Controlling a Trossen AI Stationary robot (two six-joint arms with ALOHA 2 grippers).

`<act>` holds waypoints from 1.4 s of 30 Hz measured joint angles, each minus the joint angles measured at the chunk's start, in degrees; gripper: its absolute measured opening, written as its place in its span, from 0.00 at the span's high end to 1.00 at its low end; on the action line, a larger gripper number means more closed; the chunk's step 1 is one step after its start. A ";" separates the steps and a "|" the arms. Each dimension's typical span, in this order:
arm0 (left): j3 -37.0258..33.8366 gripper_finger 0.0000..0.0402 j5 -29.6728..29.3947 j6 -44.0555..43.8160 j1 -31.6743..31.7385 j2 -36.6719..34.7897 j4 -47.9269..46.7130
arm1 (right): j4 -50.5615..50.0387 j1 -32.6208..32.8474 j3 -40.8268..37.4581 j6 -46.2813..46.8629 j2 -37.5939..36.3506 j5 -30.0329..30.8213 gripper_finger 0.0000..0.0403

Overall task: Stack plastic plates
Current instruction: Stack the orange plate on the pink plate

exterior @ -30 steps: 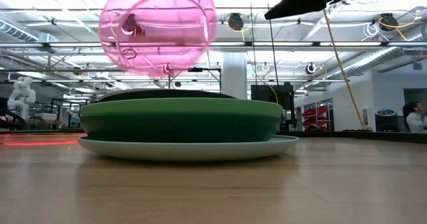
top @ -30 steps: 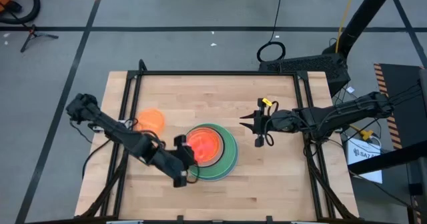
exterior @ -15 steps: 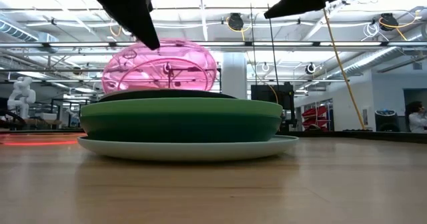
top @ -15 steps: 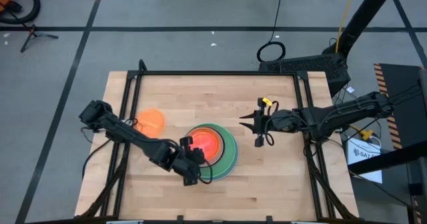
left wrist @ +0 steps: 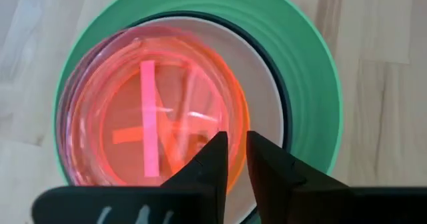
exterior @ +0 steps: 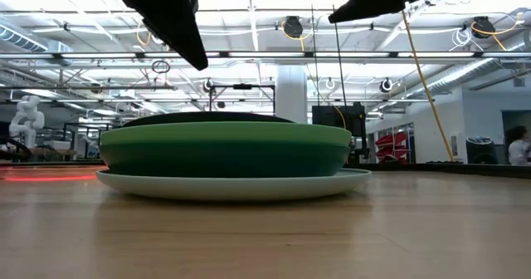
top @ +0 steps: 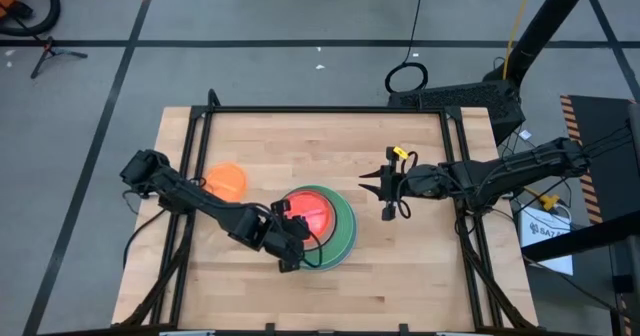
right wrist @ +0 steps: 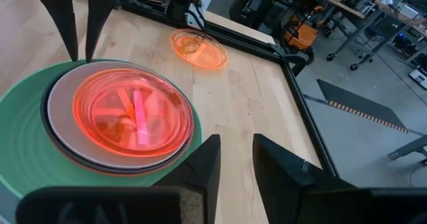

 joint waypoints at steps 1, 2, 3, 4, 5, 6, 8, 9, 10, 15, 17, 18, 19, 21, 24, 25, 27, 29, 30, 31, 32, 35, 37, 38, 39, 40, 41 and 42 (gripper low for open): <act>0.00 0.84 0.00 0.24 0.12 0.00 0.00 | -0.02 0.00 0.00 -0.02 0.00 -0.02 0.80; 0.00 0.84 0.00 0.32 0.15 0.00 -0.03 | -0.02 0.00 0.00 -0.02 0.00 -0.02 0.80; 0.00 0.84 0.01 0.39 0.16 0.00 -0.19 | -0.01 0.00 0.00 -0.02 0.00 -0.02 0.80; 0.00 0.84 0.00 0.46 0.20 0.00 -0.69 | -0.02 0.00 0.00 -0.02 0.00 -0.02 0.80; 0.00 0.84 0.04 0.46 0.18 0.00 -1.77 | -0.02 0.00 0.00 -0.01 0.00 -0.02 0.80; 0.00 0.84 0.39 0.46 0.15 0.00 -3.37 | -0.02 0.00 0.00 0.02 0.00 -0.02 0.80; 0.00 0.83 1.22 -0.27 0.05 0.00 -7.80 | -0.02 0.00 0.00 0.05 0.00 -0.02 0.80; 0.00 0.83 1.44 -1.06 0.04 0.00 -10.13 | -0.02 0.00 0.00 0.05 0.00 -0.02 0.80; 0.00 0.83 1.49 -1.88 0.02 0.00 -12.55 | -0.04 0.00 0.00 0.07 0.00 -0.02 0.80; 0.00 0.83 1.38 -4.74 0.33 -0.02 -23.73 | -0.04 0.00 0.00 0.09 0.00 -0.02 0.80; 0.00 0.83 0.00 -4.98 0.51 -0.02 -26.88 | -0.04 0.00 0.00 0.10 0.00 -0.04 0.80; 0.00 0.83 -0.27 -4.98 0.71 -0.03 -28.06 | -0.04 0.00 0.00 0.12 0.00 -0.04 0.80; -0.03 0.83 -0.49 -4.98 0.91 -0.13 -28.91 | -0.07 0.00 0.00 0.18 0.00 -0.04 0.80; -0.78 0.83 -0.66 -4.89 1.15 -1.11 -28.52 | -0.35 0.00 0.00 0.59 0.00 -0.04 0.80; -3.85 0.83 -0.87 -4.75 1.31 -4.08 -26.36 | -1.10 0.00 0.00 1.34 0.00 -0.06 0.80; -5.49 0.83 -0.88 -5.33 1.31 -5.57 -25.66 | -1.43 0.00 0.00 1.58 0.00 -0.06 0.80; -9.34 0.83 -0.87 -6.86 1.31 -9.26 -24.06 | -1.67 0.00 0.00 1.78 0.02 -0.06 0.80; -13.86 0.83 -0.87 -8.96 1.51 -13.71 -22.24 | -1.77 0.02 0.00 2.30 0.02 -0.08 0.80; -16.15 0.83 -0.84 -10.33 1.79 -15.80 -21.66 | -1.76 0.02 0.00 2.57 0.02 -0.07 0.80; -18.50 0.83 -0.48 -11.90 2.27 -17.92 -21.18 | -1.77 0.00 0.00 2.71 0.02 -0.07 0.80; -20.66 0.83 -0.05 -13.88 2.79 -19.87 -20.92 | -1.77 0.00 0.00 2.71 0.02 -0.08 0.80; -26.60 0.83 0.43 -19.83 5.06 -24.64 -21.10 | -1.75 0.01 0.00 2.71 0.02 -0.07 0.80; -30.06 0.83 2.51 -22.22 6.82 -26.38 -20.80 | -1.75 0.00 0.00 2.73 0.02 -0.06 0.80; -31.60 0.83 3.37 -22.66 7.69 -26.88 -20.36 | -1.73 0.00 0.00 2.73 0.02 -0.06 0.80; -33.00 0.83 4.16 -22.91 8.51 -27.24 -19.39 | -1.73 0.00 0.00 2.70 0.02 -0.06 0.80; -34.26 0.83 5.30 -22.98 9.37 -27.60 -18.07 | -1.73 0.00 0.00 2.68 0.02 -0.06 0.80; -35.33 0.83 6.59 -22.73 10.34 -27.90 -16.60 | -1.73 0.00 0.00 2.69 0.02 -0.06 0.80; -36.14 0.83 8.17 -21.70 11.25 -28.04 -15.03 | -1.72 0.00 0.00 2.69 0.02 -0.06 0.80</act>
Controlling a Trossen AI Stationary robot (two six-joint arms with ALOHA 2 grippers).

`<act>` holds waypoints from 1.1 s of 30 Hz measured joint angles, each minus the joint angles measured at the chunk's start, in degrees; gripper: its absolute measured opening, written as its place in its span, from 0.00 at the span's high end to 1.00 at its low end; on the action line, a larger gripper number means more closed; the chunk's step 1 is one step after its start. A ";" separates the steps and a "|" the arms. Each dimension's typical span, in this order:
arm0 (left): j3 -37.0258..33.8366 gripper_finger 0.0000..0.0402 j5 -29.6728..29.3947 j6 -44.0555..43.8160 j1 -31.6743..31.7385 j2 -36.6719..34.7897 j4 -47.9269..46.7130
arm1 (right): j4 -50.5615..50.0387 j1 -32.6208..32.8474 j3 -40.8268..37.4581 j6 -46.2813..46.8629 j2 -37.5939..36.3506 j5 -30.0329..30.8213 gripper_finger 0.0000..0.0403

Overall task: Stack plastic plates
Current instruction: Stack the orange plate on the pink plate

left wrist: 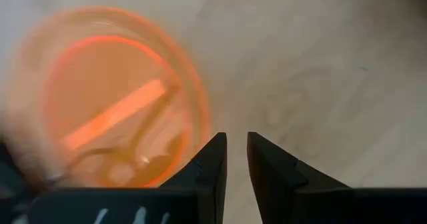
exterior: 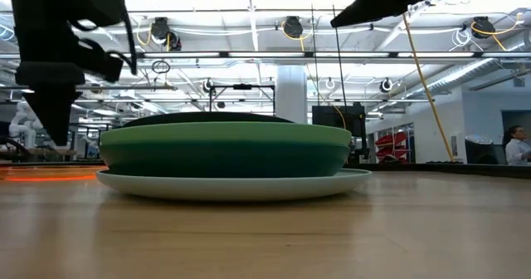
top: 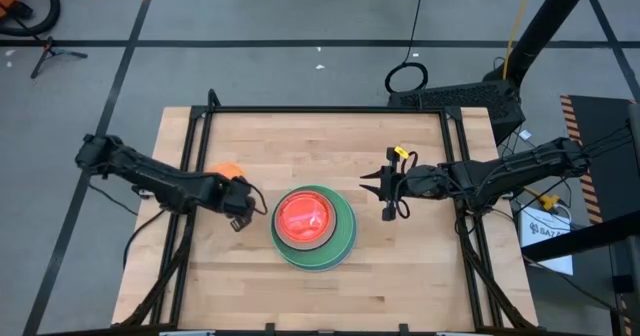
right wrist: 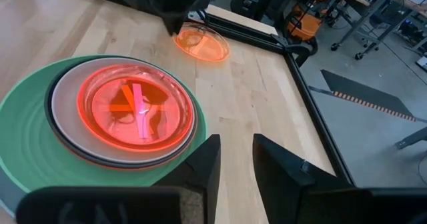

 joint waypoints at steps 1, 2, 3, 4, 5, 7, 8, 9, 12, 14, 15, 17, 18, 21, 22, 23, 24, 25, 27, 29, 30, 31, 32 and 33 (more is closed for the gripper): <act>-0.60 0.83 1.95 1.61 0.92 0.03 1.76 | 0.02 0.00 0.00 0.02 0.00 0.00 0.80; -0.93 0.83 3.81 3.48 1.70 0.12 3.29 | 0.02 0.00 0.00 0.00 0.00 0.00 0.80; -1.01 0.83 5.17 5.64 2.44 0.13 4.17 | 0.02 0.00 0.00 -0.02 0.00 0.02 0.80; -1.02 0.83 6.12 8.06 3.14 0.05 4.70 | 0.02 0.00 0.00 -0.05 0.00 0.00 0.80; -1.02 0.83 6.78 10.39 3.88 0.02 5.15 | 0.02 0.00 0.00 -0.05 0.00 0.02 0.80; -1.04 0.83 7.27 14.81 5.72 -0.20 5.86 | 0.02 0.00 0.00 -0.12 0.00 0.00 0.80; -1.19 0.83 7.40 16.58 6.72 -0.87 6.17 | 0.02 0.00 0.00 -0.13 0.00 0.02 0.80; -1.45 0.83 8.06 18.36 7.83 -1.42 6.85 | 0.02 0.00 0.00 -0.13 0.00 0.02 0.80; -3.36 0.83 10.43 23.34 10.74 -3.60 9.05 | -0.02 0.00 0.00 -0.13 0.00 0.02 0.80; -4.53 0.83 11.11 25.14 12.47 -5.71 9.68 | -0.22 0.00 0.02 0.08 0.00 0.02 0.80; -5.09 0.83 11.45 25.40 13.30 -6.65 10.30 | -0.57 0.00 0.02 0.25 0.00 0.02 0.80; -5.66 0.83 11.64 23.73 14.74 -8.25 9.87 | -0.77 0.00 0.02 0.44 0.00 0.02 0.80; -5.68 0.83 11.29 21.91 15.35 -8.73 9.56 | -0.77 0.00 0.02 0.44 0.00 0.02 0.80; -5.69 0.83 8.37 15.87 16.38 -9.14 8.48 | -0.77 0.00 0.02 0.65 0.00 0.02 0.80; -5.69 0.83 7.30 14.13 16.49 -9.16 8.51 | -0.75 0.00 0.02 0.65 0.00 0.02 0.80; -5.69 0.83 6.17 12.69 16.49 -9.12 8.71 | -0.75 0.00 0.02 0.65 0.00 0.02 0.80; -5.69 0.83 5.47 11.71 16.49 -9.09 8.72 | -0.75 0.00 0.02 0.65 0.00 0.02 0.80; -5.69 0.83 5.28 10.85 16.49 -9.07 8.72 | -0.75 0.00 0.02 0.65 0.00 0.02 0.80; -5.69 0.83 5.13 9.31 16.49 -8.55 9.00 | -0.84 0.00 0.02 0.65 0.00 0.02 0.80; -5.69 0.83 4.83 8.00 16.49 -8.11 8.62 | -0.85 0.00 0.02 0.68 0.00 0.02 0.80; -5.69 0.83 4.41 7.31 16.49 -7.77 8.61 | -0.85 0.00 0.02 0.68 0.00 0.02 0.80; -5.69 0.83 4.04 6.57 16.49 -7.45 8.48 | -0.85 0.00 0.02 0.66 0.00 0.02 0.80; -5.69 0.83 3.92 5.89 16.49 -7.16 8.08 | -0.90 0.00 0.02 0.67 0.00 0.02 0.80; -5.69 0.83 3.90 5.16 16.49 -6.89 7.76 | -0.90 0.00 0.02 0.68 0.00 0.02 0.80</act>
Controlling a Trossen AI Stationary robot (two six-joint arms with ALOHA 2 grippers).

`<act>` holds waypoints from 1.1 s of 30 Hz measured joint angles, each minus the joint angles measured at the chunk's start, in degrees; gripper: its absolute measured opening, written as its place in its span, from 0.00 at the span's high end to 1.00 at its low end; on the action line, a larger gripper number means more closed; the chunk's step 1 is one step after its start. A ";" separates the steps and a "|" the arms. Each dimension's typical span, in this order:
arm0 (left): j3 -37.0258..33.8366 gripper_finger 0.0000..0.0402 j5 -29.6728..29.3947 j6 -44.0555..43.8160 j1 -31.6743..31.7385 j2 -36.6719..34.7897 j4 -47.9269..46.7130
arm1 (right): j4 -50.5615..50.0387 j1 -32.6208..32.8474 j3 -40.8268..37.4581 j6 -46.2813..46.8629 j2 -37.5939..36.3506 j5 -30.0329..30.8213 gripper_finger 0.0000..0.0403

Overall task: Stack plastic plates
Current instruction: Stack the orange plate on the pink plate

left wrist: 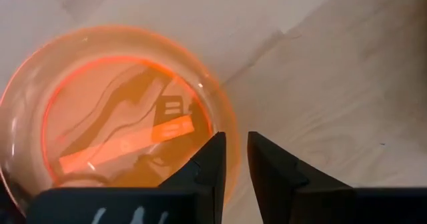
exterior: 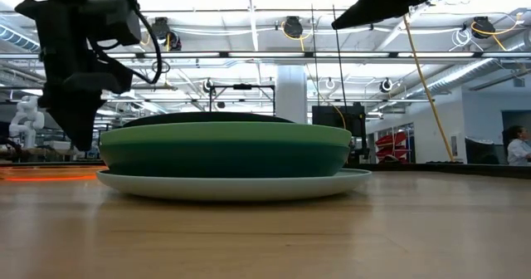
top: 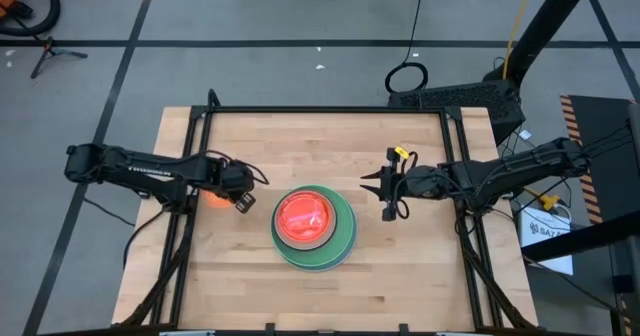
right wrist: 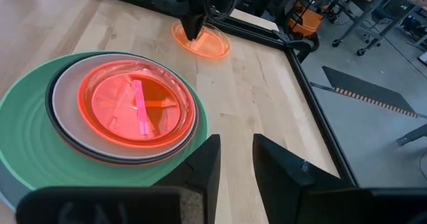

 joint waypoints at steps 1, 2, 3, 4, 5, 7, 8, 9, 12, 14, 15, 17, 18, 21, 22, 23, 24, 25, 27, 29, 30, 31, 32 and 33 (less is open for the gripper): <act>0.00 0.82 -0.02 -0.50 0.00 0.29 -0.28 | -0.01 0.00 0.00 0.00 0.00 0.00 0.80; 0.00 0.81 0.00 -0.91 0.00 0.56 -0.86 | -0.12 0.00 0.00 -0.02 0.00 0.00 0.80; 0.00 0.79 -0.02 -1.14 0.00 0.79 -1.58 | -0.25 0.00 0.00 -0.04 0.00 0.00 0.80; 0.00 0.77 -0.02 -1.33 0.00 0.94 -1.99 | -0.28 0.00 0.00 -0.04 0.00 0.00 0.80; 0.00 0.75 -0.02 -1.49 0.00 1.12 -1.99 | -0.31 0.00 0.00 -0.04 0.00 0.00 0.80; 0.00 0.69 -0.02 -1.67 0.00 1.29 -1.89 | -0.39 0.00 0.00 -0.04 0.00 0.00 0.80; 0.00 0.66 -0.02 -1.65 0.00 1.23 -1.75 | -0.39 0.00 0.00 -0.06 0.00 0.00 0.80; 0.00 0.63 -0.05 -1.69 0.00 1.21 -1.56 | -0.39 0.00 0.00 -0.07 0.00 0.00 0.80; 0.01 0.55 -1.47 -2.91 -0.02 1.26 -1.53 | -0.39 0.00 0.00 -0.09 0.00 0.00 0.80; 0.02 0.53 -1.92 -3.02 -0.07 1.44 -1.43 | -0.39 0.00 0.00 -0.12 0.00 0.00 0.80; 0.01 0.52 -1.97 -3.02 -0.07 1.79 -1.26 | -0.41 0.00 0.00 -0.13 0.00 0.00 0.80; 0.02 0.51 -1.97 -3.02 -0.07 2.30 -0.81 | -0.42 0.00 0.00 -0.15 0.00 0.00 0.80; 0.02 0.51 -2.01 -3.02 -0.15 2.76 -0.55 | -0.42 0.00 0.00 -0.15 0.00 0.00 0.80; 0.02 0.51 -2.05 -3.03 -0.70 4.59 -0.25 | -0.46 0.00 0.00 -0.16 0.00 0.00 0.80; 0.02 0.51 -2.05 -3.05 -0.93 5.20 -0.24 | -0.44 0.00 0.00 -0.15 0.00 0.00 0.80; 0.02 0.51 -2.11 -3.27 -1.23 5.85 -0.25 | -0.46 0.00 0.00 -0.15 0.00 0.00 0.80; 0.02 0.51 -2.23 -3.46 -1.60 6.53 -0.29 | -0.52 0.00 0.00 -0.17 0.00 0.00 0.80; 0.02 0.51 -2.53 -3.75 -1.88 7.01 -0.25 | -0.52 0.00 0.00 -0.17 0.00 0.00 0.80; 0.02 0.51 -2.94 -4.26 -2.47 8.08 0.09 | -0.50 0.00 0.00 -0.17 0.00 0.00 0.80; 0.02 0.51 -2.99 -4.49 -3.04 9.07 0.34 | -0.52 0.00 0.00 -0.17 0.00 0.00 0.80; 0.02 0.51 -2.99 -4.68 -3.29 9.60 0.84 | -0.50 0.00 0.00 -0.17 0.00 0.00 0.80; 0.02 0.51 -2.99 -4.82 -3.49 10.09 1.48 | -0.50 0.00 0.00 -0.17 0.00 0.00 0.80; 0.02 0.51 -2.99 -4.85 -3.79 10.59 1.98 | -0.52 0.00 0.00 -0.17 0.00 0.00 0.80; 0.02 0.51 -3.00 -4.82 -3.92 11.03 2.44 | -0.51 0.00 0.00 -0.17 0.00 0.00 0.80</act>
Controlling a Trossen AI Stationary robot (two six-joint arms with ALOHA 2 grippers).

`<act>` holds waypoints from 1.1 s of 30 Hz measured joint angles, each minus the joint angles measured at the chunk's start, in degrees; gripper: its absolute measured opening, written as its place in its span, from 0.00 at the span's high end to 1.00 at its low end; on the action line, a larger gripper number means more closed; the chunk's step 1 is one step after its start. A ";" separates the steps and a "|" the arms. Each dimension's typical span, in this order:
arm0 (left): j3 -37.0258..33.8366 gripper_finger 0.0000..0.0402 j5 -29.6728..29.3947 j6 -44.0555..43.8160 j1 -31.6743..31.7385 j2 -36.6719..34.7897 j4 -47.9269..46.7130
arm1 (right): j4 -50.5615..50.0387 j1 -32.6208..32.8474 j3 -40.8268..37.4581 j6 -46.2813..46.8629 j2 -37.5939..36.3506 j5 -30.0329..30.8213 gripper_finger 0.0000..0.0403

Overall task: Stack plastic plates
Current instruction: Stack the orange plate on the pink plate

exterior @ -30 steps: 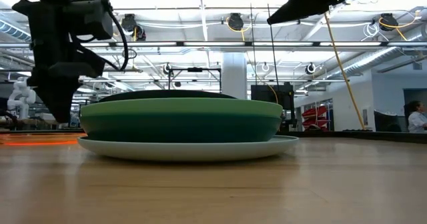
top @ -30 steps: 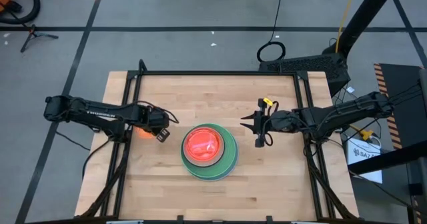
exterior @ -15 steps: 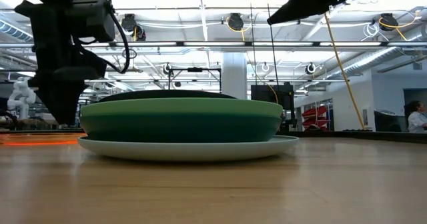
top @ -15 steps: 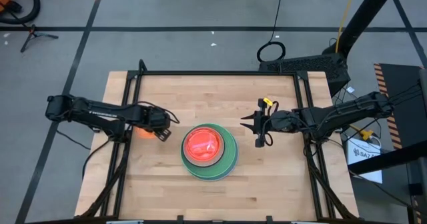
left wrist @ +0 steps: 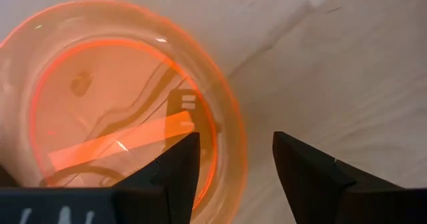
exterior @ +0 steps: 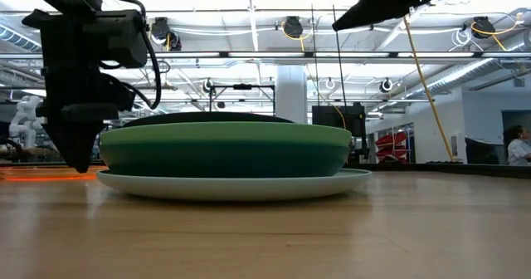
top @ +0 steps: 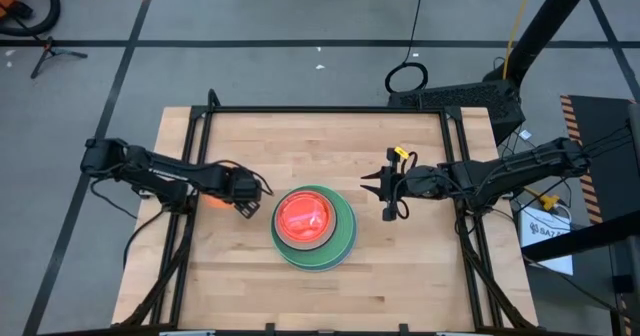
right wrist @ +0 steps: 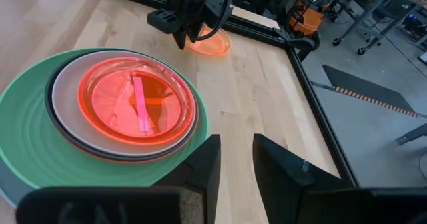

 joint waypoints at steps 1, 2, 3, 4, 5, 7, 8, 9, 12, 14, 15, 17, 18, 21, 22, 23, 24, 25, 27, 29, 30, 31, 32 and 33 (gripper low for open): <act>0.00 0.51 -0.02 0.10 -0.21 0.46 0.54 | 0.01 0.00 0.00 0.00 0.00 0.00 0.80; 0.00 0.51 -0.02 0.10 -0.30 0.87 0.86 | 0.01 0.00 0.00 0.00 0.00 0.00 0.80; 0.00 0.51 -0.04 0.04 -0.34 1.21 0.83 | -0.01 0.00 0.00 0.00 0.00 0.00 0.80; 0.00 0.51 -0.04 -0.10 -0.34 1.42 0.73 | 0.01 0.00 0.00 0.00 0.00 0.00 0.80; 0.00 0.51 -0.07 -0.38 -0.34 1.69 0.69 | 0.00 0.00 0.00 0.00 0.00 0.00 0.80; 0.00 0.51 -0.13 -0.51 -0.34 2.39 0.64 | -0.04 0.00 0.00 0.00 0.00 0.00 0.80; 0.00 0.51 -0.30 -0.52 -0.34 2.60 0.56 | -0.04 0.00 0.00 0.00 0.00 0.00 0.80; 0.00 0.51 -0.61 -0.54 -0.34 2.88 0.59 | -0.06 0.00 0.00 0.00 0.00 0.00 0.80; 0.11 0.51 -1.43 -0.59 -0.43 3.88 0.65 | -0.08 0.00 0.00 0.00 0.00 0.00 0.80; 0.24 0.51 -1.48 -0.64 -0.43 4.26 0.67 | -0.08 0.00 0.00 0.00 0.00 0.00 0.80; 0.25 0.51 -1.49 -0.66 -0.43 4.33 0.68 | -0.09 0.00 0.00 0.00 0.00 0.00 0.80; 0.24 0.51 -1.51 -0.70 -0.48 4.37 0.67 | -0.08 0.00 0.00 0.00 0.00 0.00 0.80; 0.24 0.52 -1.55 -0.78 -0.59 4.37 0.68 | -0.08 0.00 0.00 0.00 0.00 0.00 0.80; 0.20 0.56 -1.57 -1.03 -0.90 4.37 0.82 | -0.08 0.00 0.00 0.00 0.00 0.00 0.80; 0.20 0.58 -1.55 -1.19 -1.00 4.39 0.88 | -0.08 0.00 0.00 0.00 0.00 0.00 0.80; 0.20 0.61 -1.54 -1.42 -1.03 4.39 0.95 | -0.08 0.00 0.00 0.00 0.00 0.01 0.80; 0.17 0.63 -1.50 -1.63 -1.04 4.39 0.82 | -0.08 0.00 0.00 0.00 0.00 0.00 0.80; 0.15 0.65 -1.46 -1.93 -1.04 4.41 0.88 | -0.08 0.00 0.00 0.00 0.00 0.00 0.80; 0.15 0.70 -1.33 -2.11 -1.04 4.41 0.98 | -0.08 0.00 0.00 0.00 0.00 0.00 0.80; 0.17 0.73 -1.29 -2.21 -1.04 4.41 1.02 | -0.08 0.00 0.00 0.00 0.00 0.00 0.80; 0.25 0.75 -1.29 -2.28 -1.04 4.45 0.98 | -0.08 0.00 0.00 0.00 0.00 0.00 0.80; 0.41 0.76 -1.30 -2.35 -1.02 4.52 0.75 | -0.08 0.00 0.00 0.00 0.00 0.00 0.80; 0.56 0.77 -1.41 -2.39 -1.00 4.56 0.48 | -0.08 0.00 0.00 0.00 0.00 0.02 0.80; 0.78 0.77 -1.72 -2.38 -0.96 4.62 0.04 | -0.08 0.00 0.00 0.00 0.00 0.00 0.80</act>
